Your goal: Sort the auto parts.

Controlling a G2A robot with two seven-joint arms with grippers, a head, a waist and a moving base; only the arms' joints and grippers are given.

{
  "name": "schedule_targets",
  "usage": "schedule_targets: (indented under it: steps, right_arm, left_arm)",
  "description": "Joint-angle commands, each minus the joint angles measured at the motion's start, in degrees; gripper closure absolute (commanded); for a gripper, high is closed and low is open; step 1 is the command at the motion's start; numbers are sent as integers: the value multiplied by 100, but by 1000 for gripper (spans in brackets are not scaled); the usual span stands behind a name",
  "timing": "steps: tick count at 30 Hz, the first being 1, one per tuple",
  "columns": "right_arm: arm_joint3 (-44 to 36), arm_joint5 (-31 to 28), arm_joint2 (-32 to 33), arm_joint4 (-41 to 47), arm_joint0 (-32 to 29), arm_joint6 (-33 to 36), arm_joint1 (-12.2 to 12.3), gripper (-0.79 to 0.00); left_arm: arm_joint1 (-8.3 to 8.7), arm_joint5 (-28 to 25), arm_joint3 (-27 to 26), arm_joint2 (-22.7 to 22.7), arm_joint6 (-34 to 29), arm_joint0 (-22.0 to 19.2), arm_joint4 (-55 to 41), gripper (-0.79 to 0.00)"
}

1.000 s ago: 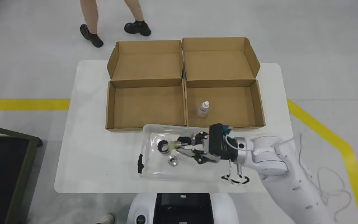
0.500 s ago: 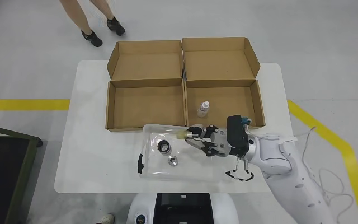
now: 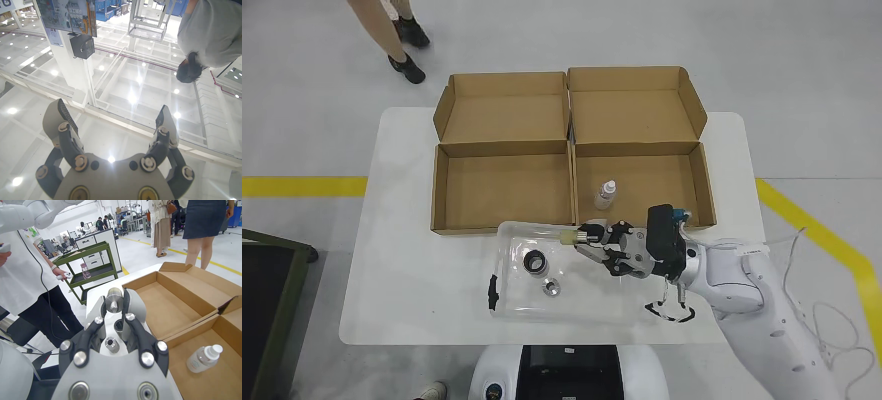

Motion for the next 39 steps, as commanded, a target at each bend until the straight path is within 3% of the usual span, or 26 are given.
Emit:
schedule_targets:
  steps: [1, 8, 16, 22, 29, 39]
  right_arm:
    - [0, 0, 0, 0, 0, 0, 0, 0]
    - [16, 274, 70, -127, -30, 14, 6, 0]
    - [229, 278, 781, -152, -49, 422, 134, 0]
    - [557, 916, 1025, -64, -41, 914, 184, 0]
    - [809, 1409, 921, -771, 189, 1660, 220, 0]
    - [1067, 1797, 432, -1717, 689, 2008, 189, 0]
  left_arm:
    - [0, 0, 0, 0, 0, 0, 0, -785]
    - [0, 0, 0, 0, 0, 0, 0, -785]
    - [0, 0, 0, 0, 0, 0, 0, -785]
    - [0, 0, 0, 0, 0, 0, 0, -785]
    - [0, 0, 0, 0, 0, 0, 0, -785]
    - [0, 0, 0, 0, 0, 0, 0, -785]
